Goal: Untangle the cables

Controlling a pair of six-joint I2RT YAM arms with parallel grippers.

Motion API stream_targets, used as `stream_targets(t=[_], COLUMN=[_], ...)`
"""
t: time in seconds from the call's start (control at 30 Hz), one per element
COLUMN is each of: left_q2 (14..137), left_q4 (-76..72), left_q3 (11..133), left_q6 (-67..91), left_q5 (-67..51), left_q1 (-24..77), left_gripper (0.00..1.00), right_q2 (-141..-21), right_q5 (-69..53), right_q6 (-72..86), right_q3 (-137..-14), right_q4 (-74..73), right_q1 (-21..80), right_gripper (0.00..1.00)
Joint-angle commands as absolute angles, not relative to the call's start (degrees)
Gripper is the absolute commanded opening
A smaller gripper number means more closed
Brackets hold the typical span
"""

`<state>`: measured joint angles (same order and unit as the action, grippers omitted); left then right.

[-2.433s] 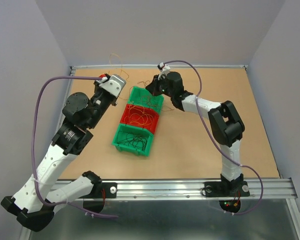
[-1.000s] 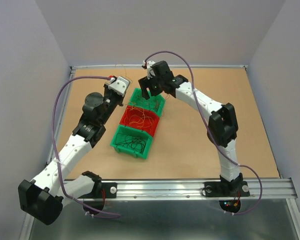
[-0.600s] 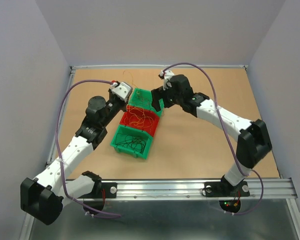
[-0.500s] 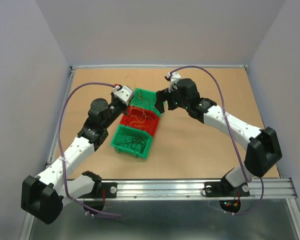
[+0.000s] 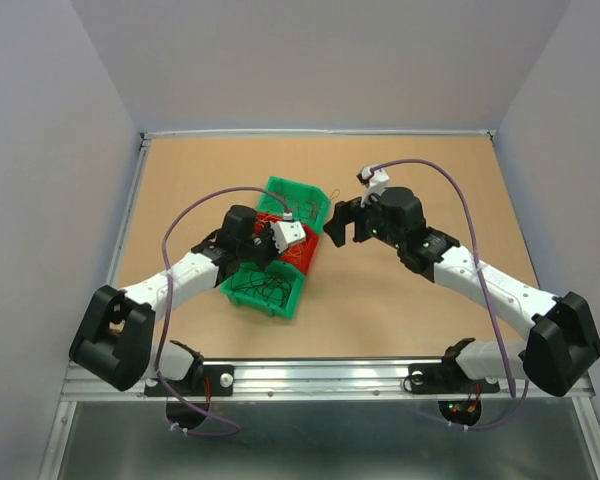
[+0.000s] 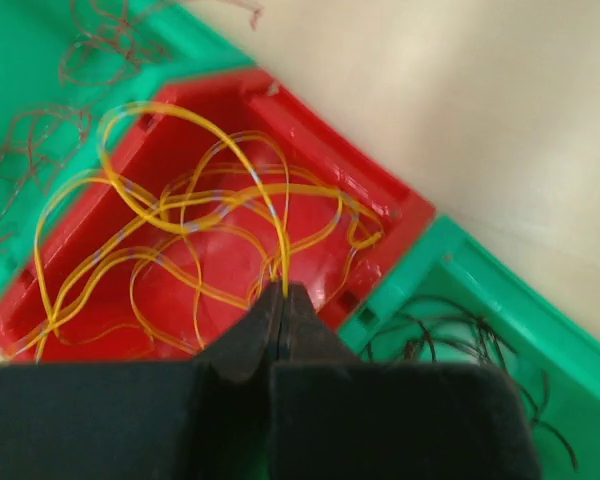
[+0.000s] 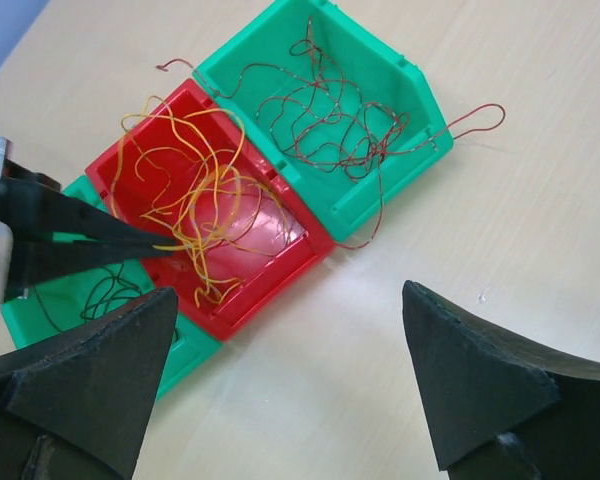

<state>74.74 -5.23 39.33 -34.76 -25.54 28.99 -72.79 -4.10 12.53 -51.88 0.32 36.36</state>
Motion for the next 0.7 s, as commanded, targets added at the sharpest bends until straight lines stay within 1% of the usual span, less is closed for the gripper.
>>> stream_targets(t=[0.0,0.1,0.17,0.23,0.27,0.3,0.4,0.5,0.53,0.6,0.63,0.67], left_q2=[81.5,91.5,97.3,98.6,97.8,96.9,91.5,86.9,85.9,82.9,81.8,80.0], left_q4=[10.1,9.8,9.1,7.6,6.5,3.8,0.5,0.7,0.9,1.3,1.5,1.7], left_q3=[46.6,52.1,53.9,54.9,54.6,54.1,51.5,50.5,50.3,49.9,49.7,49.7], left_q6=[-45.4,-40.6,-37.8,-36.0,-35.3,-33.9,-32.7,-31.9,-31.6,-31.6,-31.6,-31.6], left_q5=[-32.3,-26.9,-25.1,-22.4,-21.2,-18.6,-15.7,-15.8,-15.7,-15.5,-15.4,-15.3], left_q1=[30.6,30.8,30.8,30.8,30.8,30.8,30.8,30.8,30.8,30.8,30.8,30.8], left_gripper=[0.0,0.0,0.0,0.1,0.18,0.21,0.31,0.4,0.45,0.49,0.53,0.55], right_q2=[-73.9,-76.5,-78.7,-80.2,-80.8,-82.3,-85.9,-88.7,-90.5,-92.0,-93.2,-94.1], right_q5=[-3.2,-0.3,6.1,8.9,9.6,9.1,6.8,3.8,3.2,1.9,0.7,-1.2], right_q6=[14.1,14.9,15.8,16.2,16.3,16.4,17.0,17.2,17.2,17.8,18.3,18.7], right_q3=[-51.1,-51.6,-51.5,-51.4,-51.5,-51.5,-52.3,-53.8,-54.3,-54.9,-55.2,-55.5], right_q4=[5.2,5.4,5.9,6.4,6.8,7.6,9.6,11.2,11.6,13.4,14.5,15.5], right_q1=[36.5,36.5,36.5,36.2,35.5,34.7,31.8,29.6,28.8,27.8,26.5,25.7], right_gripper=[0.98,0.98,0.98,0.97,0.97,0.97,0.97,0.97,0.98,1.0,1.0,1.0])
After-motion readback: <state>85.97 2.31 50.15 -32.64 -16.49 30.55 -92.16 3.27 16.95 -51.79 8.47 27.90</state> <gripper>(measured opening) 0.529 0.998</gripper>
